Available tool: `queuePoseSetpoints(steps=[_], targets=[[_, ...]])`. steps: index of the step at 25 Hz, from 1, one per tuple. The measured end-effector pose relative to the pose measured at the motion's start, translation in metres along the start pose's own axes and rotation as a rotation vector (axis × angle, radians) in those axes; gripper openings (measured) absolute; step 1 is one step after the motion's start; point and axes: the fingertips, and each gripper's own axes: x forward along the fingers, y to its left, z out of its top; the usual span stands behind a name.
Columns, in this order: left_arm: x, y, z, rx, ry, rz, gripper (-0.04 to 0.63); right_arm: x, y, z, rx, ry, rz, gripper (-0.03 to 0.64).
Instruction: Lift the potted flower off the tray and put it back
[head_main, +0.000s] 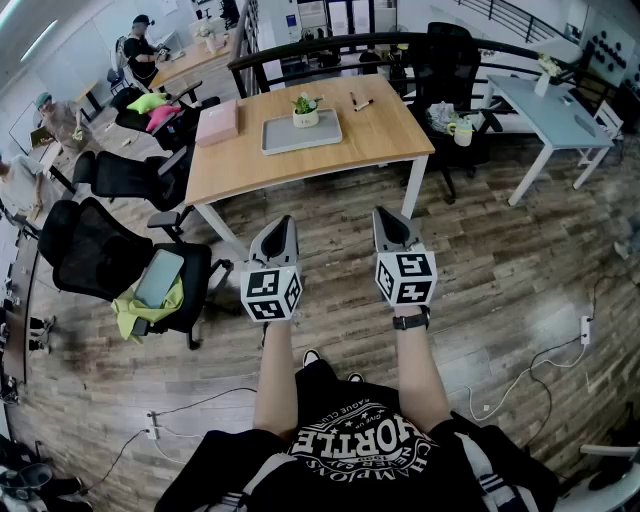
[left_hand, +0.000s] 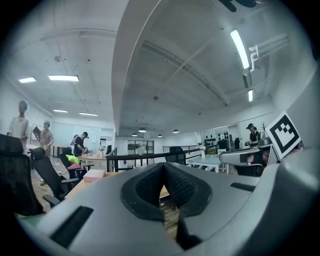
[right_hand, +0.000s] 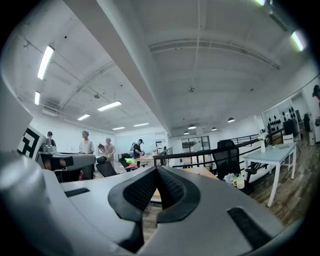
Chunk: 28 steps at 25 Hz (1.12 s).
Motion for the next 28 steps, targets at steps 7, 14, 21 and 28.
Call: queuePoseSetpoints(steps=[7,14,21,28], targets=[[0.011,-0.007,-0.008,0.007,0.016,-0.016,0.018,0.008,-0.009,-0.017,0.014,0.039,0.0,0.017],[0.034,0.007,-0.03,-0.016,0.032,-0.021,0.018,0.032,-0.005,-0.03,0.0,0.063,0.011,0.017],[0.08,0.043,-0.025,-0.037,0.008,-0.022,0.018,0.1,-0.006,-0.025,0.005,0.082,0.03,0.017],[0.13,0.093,-0.018,-0.024,-0.007,-0.017,0.018,0.178,0.007,-0.011,0.018,0.072,0.067,0.017]])
